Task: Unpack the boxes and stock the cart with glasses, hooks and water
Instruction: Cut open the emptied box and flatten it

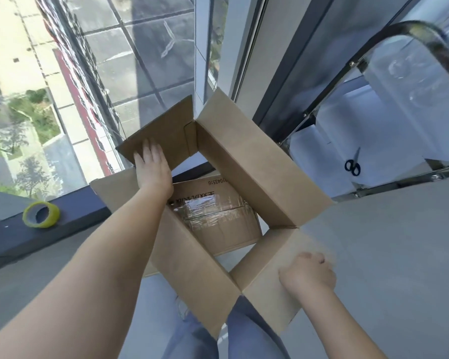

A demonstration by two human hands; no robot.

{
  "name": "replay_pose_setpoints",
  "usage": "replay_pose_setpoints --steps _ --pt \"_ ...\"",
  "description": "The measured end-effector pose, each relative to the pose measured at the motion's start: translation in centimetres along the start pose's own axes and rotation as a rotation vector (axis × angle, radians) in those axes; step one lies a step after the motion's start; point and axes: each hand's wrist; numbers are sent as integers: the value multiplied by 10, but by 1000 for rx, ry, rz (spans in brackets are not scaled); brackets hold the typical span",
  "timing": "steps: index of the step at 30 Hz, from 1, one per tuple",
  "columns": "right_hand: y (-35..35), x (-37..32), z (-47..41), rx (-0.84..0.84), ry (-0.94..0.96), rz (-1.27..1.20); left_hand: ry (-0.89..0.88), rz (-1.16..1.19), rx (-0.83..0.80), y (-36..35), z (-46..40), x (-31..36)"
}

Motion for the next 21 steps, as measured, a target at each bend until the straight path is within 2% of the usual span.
replay_pose_setpoints --steps 5,9,12,16,21 --pt "-27 -22 2 -175 -53 -80 26 283 5 -27 -12 -2" --pt "-36 -37 0 -223 -61 -204 -53 93 198 -20 -19 -2" --pt "-37 -47 3 -250 -80 -334 -64 47 263 -4 -25 -5" --pt "-35 -53 4 -268 -106 -455 -8 84 243 6 -38 -17" --pt "-37 -57 2 -277 -110 -538 -25 272 176 6 -52 -28"
Point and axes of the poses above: each hand's wrist, its own z-axis away from the middle knuckle, its own y-axis out of the back of the hand, x = y × z, and after that the axes turned 14 degrees about -y, right-handed
